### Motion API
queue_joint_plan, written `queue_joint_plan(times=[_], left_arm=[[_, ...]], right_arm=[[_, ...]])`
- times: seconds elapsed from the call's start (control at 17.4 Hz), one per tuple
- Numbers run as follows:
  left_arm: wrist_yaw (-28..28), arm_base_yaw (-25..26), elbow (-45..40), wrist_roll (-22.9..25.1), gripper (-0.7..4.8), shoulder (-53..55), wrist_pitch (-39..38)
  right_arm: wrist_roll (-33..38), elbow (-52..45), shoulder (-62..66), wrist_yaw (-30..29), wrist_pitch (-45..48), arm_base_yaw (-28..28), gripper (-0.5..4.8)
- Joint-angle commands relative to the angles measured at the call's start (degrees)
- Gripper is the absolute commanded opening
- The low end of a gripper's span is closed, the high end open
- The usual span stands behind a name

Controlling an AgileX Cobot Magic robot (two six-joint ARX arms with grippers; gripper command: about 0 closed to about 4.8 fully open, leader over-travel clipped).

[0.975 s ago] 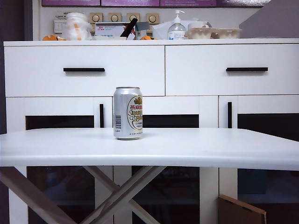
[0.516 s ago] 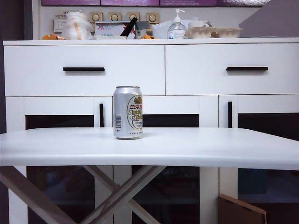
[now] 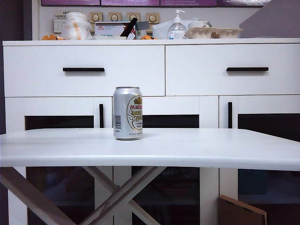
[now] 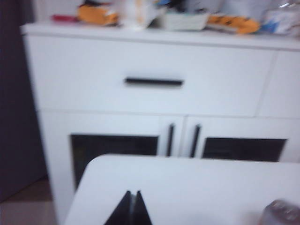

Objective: Pick up a can of beer from the white table, open the left drawer, place the beer inside the drawer, and finally close the drawer.

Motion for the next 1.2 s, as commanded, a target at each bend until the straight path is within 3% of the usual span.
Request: queue_joint_plan(times=[0.06,0.17,0.29,0.34,0.4,0.46,0.52,0.8,1.03,1.2], left_arm=[[1.29,0.09,3.91,0.07,-0.06,4.13,0.28],[0.92,0.13,4.28,0.28,-0.06,6.62,1.60],[1.55,0.11,4.26,4.48,-0.06,7.82,3.21],[2.05,0.11,4.26,5.42,-0.06,7.93,4.74],[2.40,0.11,4.26,5.40,-0.06,7.98,6.10],[2.40,0.11,4.26,3.96,-0.06,7.98,7.87],[2.64,0.11,4.26,2.25,-0.06,7.93,8.98],[6.64,0.04,4.50,-2.78,-0.06,7.98,7.52],[7.21,0.07,8.48,-2.51,-0.06,9.57,-0.92],[9.05,0.04,10.38,-2.54,-0.06,11.52,-1.60]], right_arm=[[0.15,5.16,11.63,-0.17,7.96,7.50,-0.05],[0.11,9.97,22.77,-0.20,14.32,14.27,-0.05],[-0.04,15.28,31.82,-0.28,16.22,18.93,-0.05],[-0.11,18.60,36.61,-0.63,16.22,20.96,0.43],[-0.33,20.90,39.85,-0.61,16.20,22.21,2.07],[-0.31,23.45,43.67,-0.61,16.81,23.56,4.43],[-0.33,25.97,47.50,-0.76,18.45,24.63,4.79],[-0.74,29.66,55.87,-0.94,21.33,25.94,4.79],[-0.94,29.66,60.94,-0.17,21.86,25.94,4.79],[-0.94,29.66,65.75,-0.17,24.90,26.14,4.79]])
